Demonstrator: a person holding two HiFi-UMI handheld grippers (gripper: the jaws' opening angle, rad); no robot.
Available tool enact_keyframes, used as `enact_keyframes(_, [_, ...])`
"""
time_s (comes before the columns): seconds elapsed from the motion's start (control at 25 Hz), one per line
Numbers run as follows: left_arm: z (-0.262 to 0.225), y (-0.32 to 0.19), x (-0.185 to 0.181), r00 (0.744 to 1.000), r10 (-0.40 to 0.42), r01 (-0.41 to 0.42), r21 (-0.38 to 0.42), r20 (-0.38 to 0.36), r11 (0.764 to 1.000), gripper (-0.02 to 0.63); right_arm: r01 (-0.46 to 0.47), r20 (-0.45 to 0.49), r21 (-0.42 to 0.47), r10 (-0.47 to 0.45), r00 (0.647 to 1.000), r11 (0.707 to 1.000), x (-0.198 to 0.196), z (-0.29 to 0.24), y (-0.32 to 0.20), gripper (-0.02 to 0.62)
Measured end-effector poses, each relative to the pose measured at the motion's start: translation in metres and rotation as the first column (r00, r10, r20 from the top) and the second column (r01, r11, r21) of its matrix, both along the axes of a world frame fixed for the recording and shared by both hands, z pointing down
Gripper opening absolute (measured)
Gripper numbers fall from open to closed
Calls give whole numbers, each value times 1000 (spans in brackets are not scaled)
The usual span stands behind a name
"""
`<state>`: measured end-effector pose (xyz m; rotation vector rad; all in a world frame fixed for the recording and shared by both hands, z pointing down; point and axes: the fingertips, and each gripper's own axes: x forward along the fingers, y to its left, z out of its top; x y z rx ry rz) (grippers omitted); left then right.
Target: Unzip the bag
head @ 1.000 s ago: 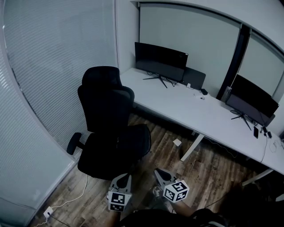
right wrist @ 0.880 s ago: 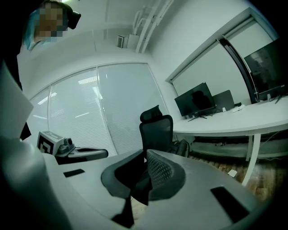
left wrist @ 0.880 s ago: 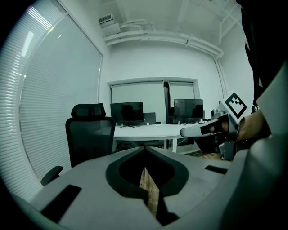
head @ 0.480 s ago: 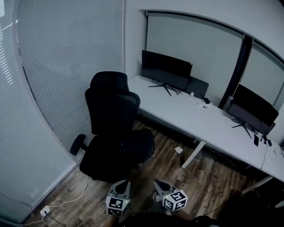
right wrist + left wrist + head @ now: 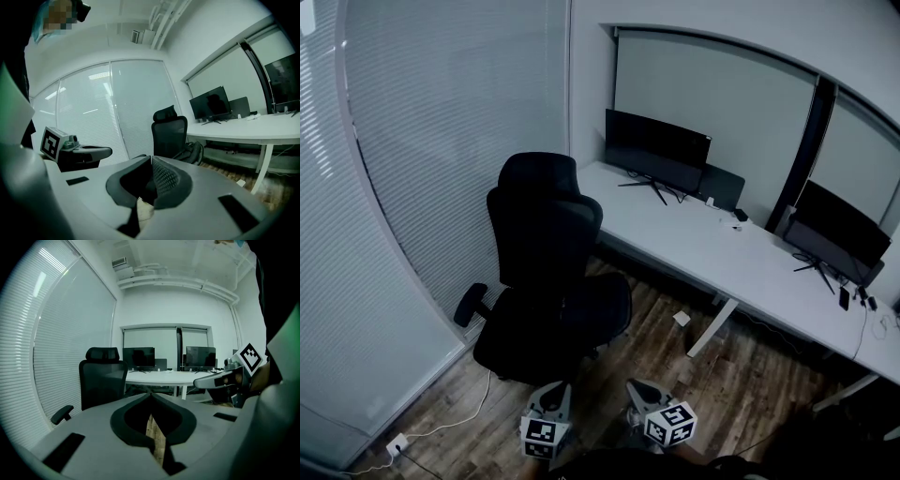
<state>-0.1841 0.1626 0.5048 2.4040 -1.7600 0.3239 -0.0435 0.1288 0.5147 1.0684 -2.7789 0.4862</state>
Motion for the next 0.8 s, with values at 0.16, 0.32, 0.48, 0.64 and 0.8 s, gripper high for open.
enact_keyframes(0.16, [-2,2,-3,1000,-7,7,-4,3,1000,18,12,-17,15,-12,1000,1000,-7,-4,1,46])
enact_keyframes(0.32, [-3,4,-4,1000,-11,11,-11,4,1000,18,19,-19,17,-19,1000,1000,-11,-3,2,45])
enact_keyframes(0.48, [-3,1,-5,1000,-11,11,0,4,1000,18,16,-17,18,-16,1000,1000,-10,-4,-1,44])
enact_keyframes(0.64, [0,1,-3,1000,-9,9,-3,-15,1000,18,11,-13,12,-11,1000,1000,-9,-2,-2,44])
enact_keyframes(0.8, [-1,0,3,1000,-7,7,-9,-21,1000,18,10,-13,12,-10,1000,1000,-5,-2,-3,44])
